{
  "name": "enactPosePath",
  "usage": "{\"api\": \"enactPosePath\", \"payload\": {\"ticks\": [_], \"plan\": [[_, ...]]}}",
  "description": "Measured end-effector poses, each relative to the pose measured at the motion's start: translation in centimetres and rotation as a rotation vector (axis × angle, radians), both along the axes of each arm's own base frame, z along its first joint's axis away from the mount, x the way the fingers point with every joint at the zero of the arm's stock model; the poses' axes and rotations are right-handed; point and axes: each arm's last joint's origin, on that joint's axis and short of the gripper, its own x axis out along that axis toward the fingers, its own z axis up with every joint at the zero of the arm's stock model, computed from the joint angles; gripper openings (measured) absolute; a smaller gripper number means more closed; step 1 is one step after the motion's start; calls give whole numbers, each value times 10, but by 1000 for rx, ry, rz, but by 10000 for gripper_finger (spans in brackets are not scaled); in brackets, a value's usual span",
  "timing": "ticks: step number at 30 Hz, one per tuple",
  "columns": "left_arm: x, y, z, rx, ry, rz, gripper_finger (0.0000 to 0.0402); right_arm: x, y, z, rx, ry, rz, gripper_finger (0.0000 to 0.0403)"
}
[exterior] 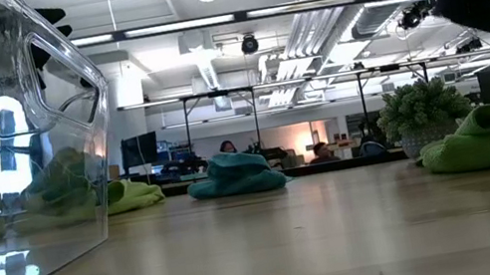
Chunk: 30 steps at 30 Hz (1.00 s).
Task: Roll microfiber towels into tight, uniform cylinder then place into a basket
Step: Roll the green microfiber cloth
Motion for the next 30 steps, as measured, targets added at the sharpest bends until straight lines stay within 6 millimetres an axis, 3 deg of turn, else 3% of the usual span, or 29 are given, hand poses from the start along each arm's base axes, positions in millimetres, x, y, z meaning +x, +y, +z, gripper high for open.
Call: {"api": "enactPosePath", "payload": {"ticks": [6, 10, 17, 24, 30], "plan": [[0, 0, 0, 0, 0, 0, 144, 4, 9, 18, -172, 29, 244, 241], [0, 0, 0, 0, 0, 0, 144, 6, 13, 34, -218, 114, 294, 241], [0, 0, 0, 0, 0, 0, 144, 8, 7, 62, 8, 244, 286, 241], [0, 0, 0, 0, 0, 0, 144, 13, 0, 87, 269, 395, 397, 241], [0, 0, 0, 0, -1, 0, 144, 22, 0, 103, 332, 410, 504, 241]]}}
